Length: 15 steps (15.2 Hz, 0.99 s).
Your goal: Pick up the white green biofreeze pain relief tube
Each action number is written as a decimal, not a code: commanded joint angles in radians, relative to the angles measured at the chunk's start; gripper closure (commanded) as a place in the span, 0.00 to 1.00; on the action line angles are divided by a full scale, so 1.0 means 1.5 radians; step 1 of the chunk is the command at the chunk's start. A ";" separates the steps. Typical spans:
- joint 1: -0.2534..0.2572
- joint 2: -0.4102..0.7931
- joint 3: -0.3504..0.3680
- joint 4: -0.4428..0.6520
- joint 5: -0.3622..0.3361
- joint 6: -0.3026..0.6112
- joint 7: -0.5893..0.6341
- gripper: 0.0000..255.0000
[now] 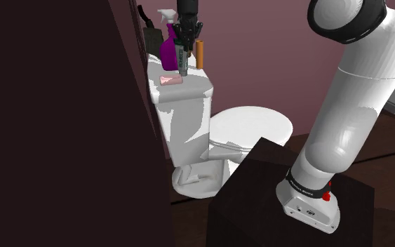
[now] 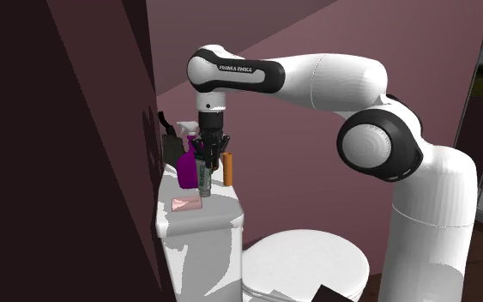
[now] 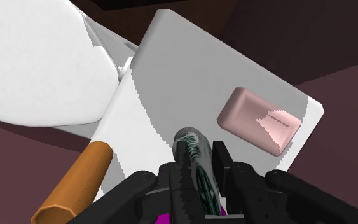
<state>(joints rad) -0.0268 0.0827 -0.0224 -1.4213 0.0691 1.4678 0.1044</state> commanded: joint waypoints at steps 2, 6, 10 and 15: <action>0.000 0.000 0.000 -0.001 0.000 0.000 0.000 1.00; 0.000 0.012 0.000 0.044 0.001 -0.032 0.002 1.00; -0.001 0.033 0.000 0.109 0.002 -0.077 0.004 1.00; -0.002 0.068 -0.001 0.206 0.004 -0.139 0.008 1.00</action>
<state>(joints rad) -0.0303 0.1734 -0.0235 -1.1441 0.0739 1.2804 0.1141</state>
